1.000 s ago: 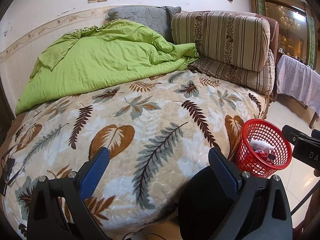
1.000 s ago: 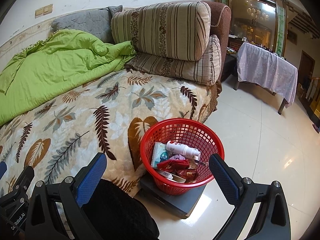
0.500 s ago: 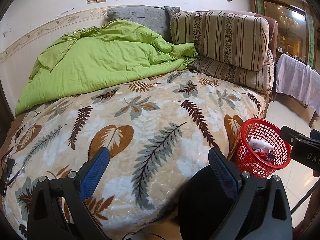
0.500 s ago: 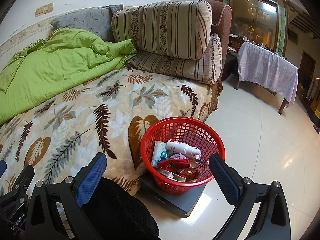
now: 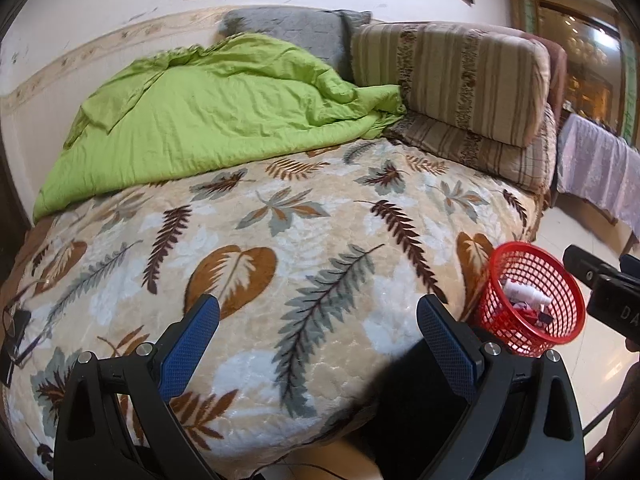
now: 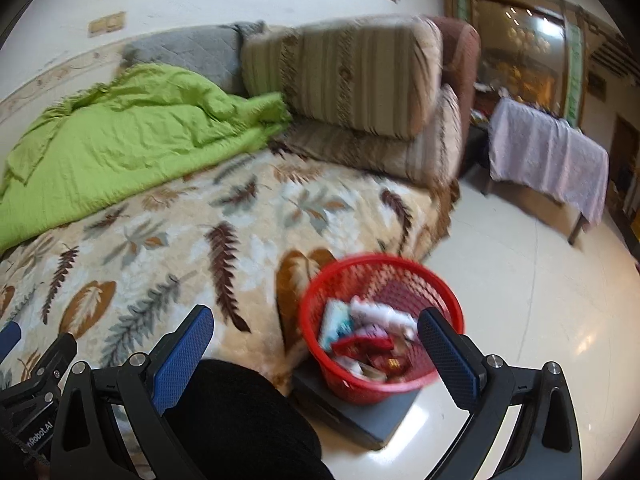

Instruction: Collect trash

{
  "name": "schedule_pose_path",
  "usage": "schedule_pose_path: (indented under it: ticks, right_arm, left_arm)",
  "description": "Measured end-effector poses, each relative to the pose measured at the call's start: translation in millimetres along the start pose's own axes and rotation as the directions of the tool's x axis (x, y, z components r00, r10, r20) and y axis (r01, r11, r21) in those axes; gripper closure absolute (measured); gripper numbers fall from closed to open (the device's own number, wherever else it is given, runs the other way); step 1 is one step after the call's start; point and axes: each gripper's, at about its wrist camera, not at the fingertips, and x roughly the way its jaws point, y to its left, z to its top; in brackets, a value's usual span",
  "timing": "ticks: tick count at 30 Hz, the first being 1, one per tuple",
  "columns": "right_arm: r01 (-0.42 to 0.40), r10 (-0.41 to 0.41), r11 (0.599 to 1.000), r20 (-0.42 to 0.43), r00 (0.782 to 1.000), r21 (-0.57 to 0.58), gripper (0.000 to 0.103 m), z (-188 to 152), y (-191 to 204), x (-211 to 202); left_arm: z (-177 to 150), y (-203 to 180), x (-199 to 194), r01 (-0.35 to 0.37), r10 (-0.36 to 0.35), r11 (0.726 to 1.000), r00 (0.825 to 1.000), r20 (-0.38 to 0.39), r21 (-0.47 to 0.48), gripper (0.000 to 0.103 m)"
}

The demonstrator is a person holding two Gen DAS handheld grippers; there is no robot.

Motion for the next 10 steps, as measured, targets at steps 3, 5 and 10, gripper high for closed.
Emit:
schedule_pose_path:
  ticks: [3, 5, 10]
  right_arm:
    - [-0.077, 0.078, 0.994, 0.006, 0.997, -0.073, 0.000, 14, 23, 5]
    - [-0.132, 0.130, 0.984, -0.020, 0.991, -0.116, 0.000, 24, 42, 16]
    - [-0.378, 0.357, 0.902, -0.131, 0.925, -0.210, 0.000, 41, 107, 67]
  left_arm:
    - [3, 28, 7, -0.045, 0.044, 0.998, 0.999, -0.016, -0.054, 0.005]
    - [5, 54, 12, -0.104, 0.101, 0.989, 0.994, -0.028, -0.104, 0.004]
    - [5, 126, 46, -0.244, 0.209, 0.943, 0.963, -0.167, -0.226, 0.004]
